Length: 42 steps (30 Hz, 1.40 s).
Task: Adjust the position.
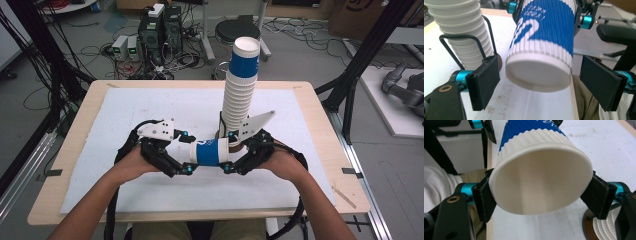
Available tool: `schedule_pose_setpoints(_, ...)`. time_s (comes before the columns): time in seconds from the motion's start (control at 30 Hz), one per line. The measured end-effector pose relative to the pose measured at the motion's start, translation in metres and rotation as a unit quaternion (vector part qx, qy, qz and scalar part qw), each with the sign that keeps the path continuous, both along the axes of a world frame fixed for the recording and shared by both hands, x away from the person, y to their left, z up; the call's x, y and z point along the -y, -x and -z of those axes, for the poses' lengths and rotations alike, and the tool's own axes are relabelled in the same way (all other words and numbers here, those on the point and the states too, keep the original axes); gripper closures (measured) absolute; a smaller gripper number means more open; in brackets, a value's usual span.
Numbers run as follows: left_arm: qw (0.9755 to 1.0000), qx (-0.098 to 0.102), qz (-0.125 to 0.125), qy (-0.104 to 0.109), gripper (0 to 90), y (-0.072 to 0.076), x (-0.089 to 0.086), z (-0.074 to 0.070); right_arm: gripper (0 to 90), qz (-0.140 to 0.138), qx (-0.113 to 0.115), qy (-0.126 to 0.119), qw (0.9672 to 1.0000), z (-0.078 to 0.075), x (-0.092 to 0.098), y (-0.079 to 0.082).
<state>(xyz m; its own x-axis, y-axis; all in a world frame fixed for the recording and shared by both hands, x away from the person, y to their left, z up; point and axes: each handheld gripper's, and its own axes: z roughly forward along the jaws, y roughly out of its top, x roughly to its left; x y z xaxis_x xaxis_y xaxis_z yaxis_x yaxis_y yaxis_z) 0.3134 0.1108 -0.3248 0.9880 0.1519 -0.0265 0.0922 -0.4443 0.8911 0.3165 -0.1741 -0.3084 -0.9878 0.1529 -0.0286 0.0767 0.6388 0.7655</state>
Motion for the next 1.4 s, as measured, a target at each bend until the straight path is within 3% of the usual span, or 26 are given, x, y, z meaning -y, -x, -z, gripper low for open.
schedule_pose_setpoints(0.33, 0.9989, -0.002, 0.029, -0.038, 19.5, 0.002, 0.012, -0.001, 22.5, -0.034, 0.003, 0.055, 0.9979, -0.006, -0.020, 0.001)
schedule_pose_setpoints(0.53, 0.9980, -0.010, 0.039, -0.049, 25.4, 0.001, 0.013, 0.001, 22.5, -0.039, -0.001, 0.065, 0.9971, -0.004, -0.025, 0.002)
schedule_pose_setpoints(0.9, 0.9978, -0.020, 0.051, -0.037, 28.3, -0.001, 0.012, 0.007, 21.3, -0.043, -0.005, 0.059, 0.9973, -0.001, -0.024, 0.002)
schedule_pose_setpoints(1.03, 0.9983, -0.027, 0.051, -0.009, 28.1, -0.002, 0.006, 0.010, 19.6, -0.035, -0.015, 0.016, 0.9991, 0.001, -0.021, 0.001)
schedule_pose_setpoints(1.23, 0.9977, -0.040, 0.037, 0.040, 28.2, -0.002, -0.001, 0.019, 17.9, -0.024, -0.020, -0.039, 0.9987, 0.001, -0.017, 0.000)
schedule_pose_setpoints(1.4, 0.9947, -0.058, 0.021, 0.082, 28.2, -0.004, -0.007, 0.030, 14.6, -0.001, -0.028, -0.127, 0.9915, -0.001, -0.005, -0.003)
